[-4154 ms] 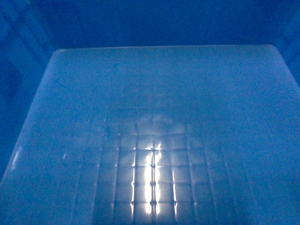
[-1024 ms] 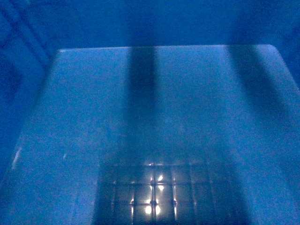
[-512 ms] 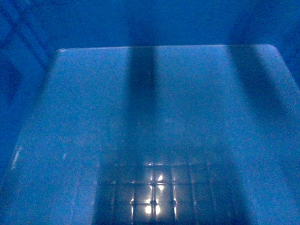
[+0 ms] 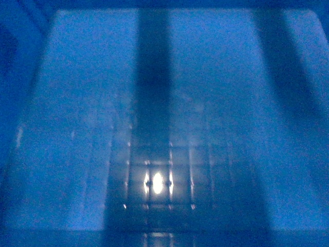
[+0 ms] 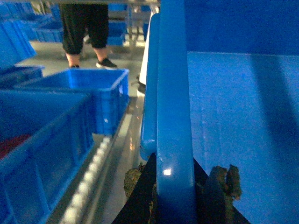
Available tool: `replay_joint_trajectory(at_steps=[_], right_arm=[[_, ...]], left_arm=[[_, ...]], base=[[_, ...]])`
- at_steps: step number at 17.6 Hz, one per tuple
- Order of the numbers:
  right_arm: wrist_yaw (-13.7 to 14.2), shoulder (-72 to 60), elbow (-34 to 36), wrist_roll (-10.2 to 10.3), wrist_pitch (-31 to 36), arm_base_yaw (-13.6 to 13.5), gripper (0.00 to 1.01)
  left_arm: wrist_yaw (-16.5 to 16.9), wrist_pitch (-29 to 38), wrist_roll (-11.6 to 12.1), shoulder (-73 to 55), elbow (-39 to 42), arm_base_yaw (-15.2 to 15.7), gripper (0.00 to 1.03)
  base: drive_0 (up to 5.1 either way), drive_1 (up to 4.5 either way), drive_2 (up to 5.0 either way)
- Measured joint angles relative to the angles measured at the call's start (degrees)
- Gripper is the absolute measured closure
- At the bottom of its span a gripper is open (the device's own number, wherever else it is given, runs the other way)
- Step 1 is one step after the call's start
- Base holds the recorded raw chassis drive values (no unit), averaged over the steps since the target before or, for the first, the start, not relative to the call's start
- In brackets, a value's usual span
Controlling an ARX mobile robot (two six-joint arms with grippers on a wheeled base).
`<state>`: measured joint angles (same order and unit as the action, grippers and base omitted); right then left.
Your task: Place box next to blue box on left shelf
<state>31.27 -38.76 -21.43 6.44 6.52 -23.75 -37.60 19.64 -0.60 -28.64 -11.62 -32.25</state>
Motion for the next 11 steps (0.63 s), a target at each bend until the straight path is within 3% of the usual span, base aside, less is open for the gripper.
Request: replay_joint_trajectory(at_steps=[2, 4, 7, 10, 11], right_arm=[[-0.5, -2.6, -0.7, 0.7, 0.9, -1.5, 0.84], [-1.3, -7.4, -1.7, 2.8, 1.0, -2.6, 0.84], [-2.3, -15.4, -2.3, 4.7, 2.1, -3.3, 0.84], [-4.1, -21.5, -4.4, 5.9, 3.3, -4.1, 0.84], [-4.5, -23.0, -5.3, 5.9, 3.3, -4.6, 0.84]], left_arm=[[-4.0, 7.1, 6.1, -2.2, 0.0, -0.6, 0.94], [-7.5, 9.8, 9.1, -7.1, -0.5, -0.8, 0.93], [-8.9, 7.7, 8.7, -13.6, -1.4, 0.6, 0.92], [-7.2, 5.3, 7.3, -15.6, -1.7, 4.6, 0.91], [-5.3, 3.2, 5.7, -16.1, -1.7, 6.7, 0.91]], base=[[0.0, 0.0, 0.0], [0.0, 0.0, 0.0], [0.0, 0.0, 0.0], [0.0, 0.0, 0.0], [0.0, 0.0, 0.0]])
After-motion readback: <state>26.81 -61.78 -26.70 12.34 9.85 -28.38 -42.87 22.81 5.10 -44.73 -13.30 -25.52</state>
